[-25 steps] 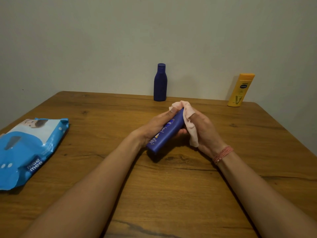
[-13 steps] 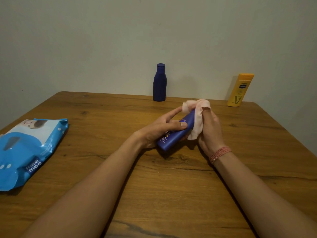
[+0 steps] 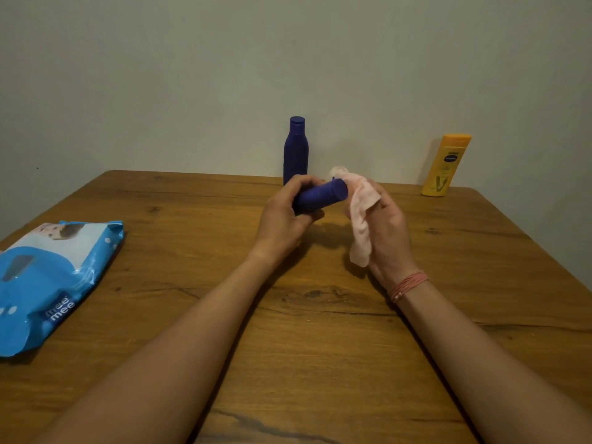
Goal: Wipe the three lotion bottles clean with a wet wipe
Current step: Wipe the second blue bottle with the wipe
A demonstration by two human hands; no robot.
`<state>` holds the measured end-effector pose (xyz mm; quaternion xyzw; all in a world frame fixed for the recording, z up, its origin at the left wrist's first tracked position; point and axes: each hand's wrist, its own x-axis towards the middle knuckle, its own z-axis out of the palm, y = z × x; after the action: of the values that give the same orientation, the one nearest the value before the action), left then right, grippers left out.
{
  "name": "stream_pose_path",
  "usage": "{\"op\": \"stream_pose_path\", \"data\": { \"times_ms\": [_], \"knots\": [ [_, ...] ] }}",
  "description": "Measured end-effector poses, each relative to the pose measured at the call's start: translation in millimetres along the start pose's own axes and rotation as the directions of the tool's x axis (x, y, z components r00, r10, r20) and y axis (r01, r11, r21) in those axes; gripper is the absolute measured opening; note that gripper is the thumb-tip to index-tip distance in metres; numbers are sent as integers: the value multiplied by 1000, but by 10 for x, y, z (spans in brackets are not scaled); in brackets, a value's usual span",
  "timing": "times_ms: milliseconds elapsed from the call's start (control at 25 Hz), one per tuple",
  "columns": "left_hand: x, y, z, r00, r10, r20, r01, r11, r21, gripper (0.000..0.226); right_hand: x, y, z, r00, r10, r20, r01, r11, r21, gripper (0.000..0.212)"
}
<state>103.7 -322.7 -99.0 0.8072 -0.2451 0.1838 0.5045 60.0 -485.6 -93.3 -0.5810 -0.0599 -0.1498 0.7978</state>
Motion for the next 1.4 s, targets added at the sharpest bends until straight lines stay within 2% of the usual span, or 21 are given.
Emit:
{"op": "stream_pose_path", "data": {
  "times_ms": [120,240,360,520,680,840,1000,1120,1200,1320,1400],
  "knots": [
    [0,-74,42,997,60,56,-67,989,131,49,-53,6,54,998,-21,58,25,998,-66,34],
    [-7,-100,50,992,85,88,-102,974,202,52,-62,31,56,998,-24,51,30,991,-134,37],
    [-20,-69,46,988,96,124,-121,970,210,53,-41,27,17,999,-3,36,9,983,-182,34],
    [-6,-92,32,987,83,141,-109,974,196,52,-60,40,53,993,1,121,19,986,-166,35],
    [-18,-59,20,981,88,170,-122,971,204,49,-56,31,37,996,39,81,-24,984,-177,23],
    [-3,-103,33,985,80,152,-110,974,198,47,-94,28,74,988,-10,154,43,977,-208,33],
    [-4,-87,33,984,82,156,-115,970,216,47,-75,54,45,995,24,100,-7,985,-174,23],
    [-6,-85,28,984,90,154,-121,972,202,46,-90,53,51,990,-27,141,62,966,-253,30],
    [-2,-98,28,985,97,143,-124,973,193,45,-86,71,68,985,-65,159,110,949,-294,26],
    [3,-96,38,985,80,155,-113,969,220,48,-75,79,65,996,-31,89,50,975,-215,21],
    [0,-100,45,984,80,160,-114,969,220,48,-75,78,55,992,-51,116,77,968,-240,21]
  ]
}}
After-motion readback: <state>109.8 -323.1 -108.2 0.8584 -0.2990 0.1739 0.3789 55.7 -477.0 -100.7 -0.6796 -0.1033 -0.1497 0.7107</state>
